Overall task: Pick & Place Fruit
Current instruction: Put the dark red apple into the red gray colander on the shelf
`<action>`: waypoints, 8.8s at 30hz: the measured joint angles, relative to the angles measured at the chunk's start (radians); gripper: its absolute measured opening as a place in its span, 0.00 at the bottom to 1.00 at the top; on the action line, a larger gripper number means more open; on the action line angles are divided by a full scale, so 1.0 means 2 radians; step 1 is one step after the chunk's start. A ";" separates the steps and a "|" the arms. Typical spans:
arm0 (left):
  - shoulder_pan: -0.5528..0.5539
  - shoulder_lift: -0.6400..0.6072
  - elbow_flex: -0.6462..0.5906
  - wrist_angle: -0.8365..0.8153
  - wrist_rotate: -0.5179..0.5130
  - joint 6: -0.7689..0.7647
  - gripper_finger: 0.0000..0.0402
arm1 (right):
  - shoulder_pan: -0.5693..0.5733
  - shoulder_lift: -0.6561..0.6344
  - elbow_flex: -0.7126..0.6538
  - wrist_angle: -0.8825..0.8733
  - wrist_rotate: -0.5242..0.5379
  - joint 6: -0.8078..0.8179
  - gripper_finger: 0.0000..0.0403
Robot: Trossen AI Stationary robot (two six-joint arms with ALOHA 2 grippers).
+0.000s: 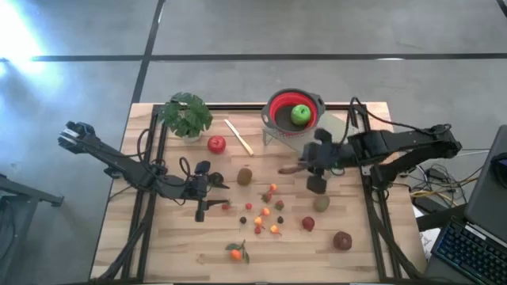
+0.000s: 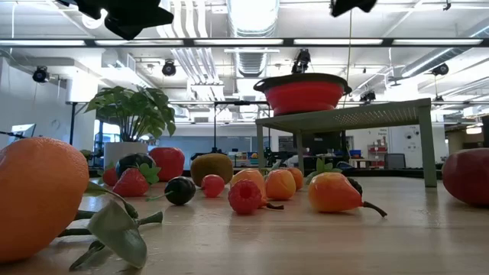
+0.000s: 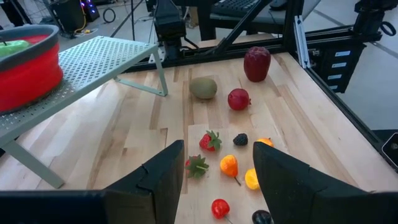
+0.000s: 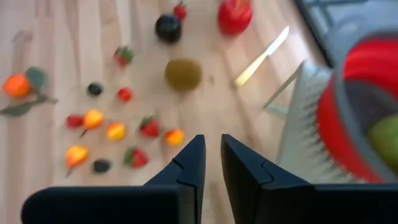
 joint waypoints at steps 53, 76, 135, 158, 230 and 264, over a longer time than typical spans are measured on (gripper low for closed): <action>0.000 0.000 0.000 0.000 0.000 0.000 0.49 | 0.249 0.001 -0.250 0.113 0.047 0.357 0.65; 0.000 0.000 0.000 0.000 0.000 0.000 0.49 | 0.314 0.001 -0.150 0.070 -0.044 0.473 0.64; 0.000 0.000 0.000 0.002 0.000 -0.019 0.49 | 0.327 0.196 0.078 -0.241 -0.150 0.586 0.81; 0.000 0.000 0.000 -0.001 0.000 -0.027 0.49 | 0.373 0.183 0.049 -0.248 -0.109 0.675 0.76; 0.000 0.000 0.000 -0.001 0.000 -0.027 0.49 | 0.373 0.187 0.011 -0.162 -0.107 0.698 0.89; 0.000 0.000 0.000 -0.001 0.000 -0.026 0.49 | 0.381 0.186 -0.088 -0.043 -0.140 0.723 0.91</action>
